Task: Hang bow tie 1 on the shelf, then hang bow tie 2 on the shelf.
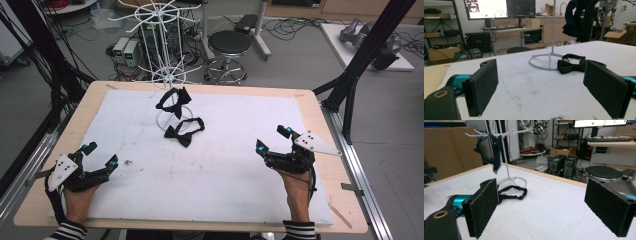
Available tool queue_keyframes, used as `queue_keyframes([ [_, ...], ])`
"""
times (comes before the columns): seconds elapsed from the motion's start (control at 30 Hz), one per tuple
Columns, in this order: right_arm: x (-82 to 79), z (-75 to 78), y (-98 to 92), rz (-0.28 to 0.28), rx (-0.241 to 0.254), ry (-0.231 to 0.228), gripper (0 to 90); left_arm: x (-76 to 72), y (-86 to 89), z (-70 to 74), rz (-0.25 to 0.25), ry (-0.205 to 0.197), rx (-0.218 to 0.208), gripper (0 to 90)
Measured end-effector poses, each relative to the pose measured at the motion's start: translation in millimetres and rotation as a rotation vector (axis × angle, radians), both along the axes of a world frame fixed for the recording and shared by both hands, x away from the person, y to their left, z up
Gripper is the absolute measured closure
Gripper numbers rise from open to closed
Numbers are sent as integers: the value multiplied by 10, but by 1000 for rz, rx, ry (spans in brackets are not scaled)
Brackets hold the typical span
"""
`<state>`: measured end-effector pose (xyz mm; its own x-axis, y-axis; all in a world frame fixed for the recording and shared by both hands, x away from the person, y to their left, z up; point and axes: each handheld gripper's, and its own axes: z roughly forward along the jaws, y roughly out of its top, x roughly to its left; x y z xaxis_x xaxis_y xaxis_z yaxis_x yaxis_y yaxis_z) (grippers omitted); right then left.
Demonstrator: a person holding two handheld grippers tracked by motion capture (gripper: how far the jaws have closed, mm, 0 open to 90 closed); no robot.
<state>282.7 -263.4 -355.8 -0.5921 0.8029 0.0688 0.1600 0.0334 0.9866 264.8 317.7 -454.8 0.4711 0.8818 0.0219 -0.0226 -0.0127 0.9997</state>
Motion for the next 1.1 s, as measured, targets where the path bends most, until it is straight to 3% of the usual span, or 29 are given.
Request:
queue_keyframes([
  [0.5,-56,-468,-111,-33,11,7,112,1,-1,0,-3,0,1,130],
  [0.83,-110,-590,-103,-34,24,6,112,-3,5,0,-4,0,-6,130],
  [1.1,-101,-590,-115,-29,33,2,112,9,21,3,-11,9,-21,129],
])
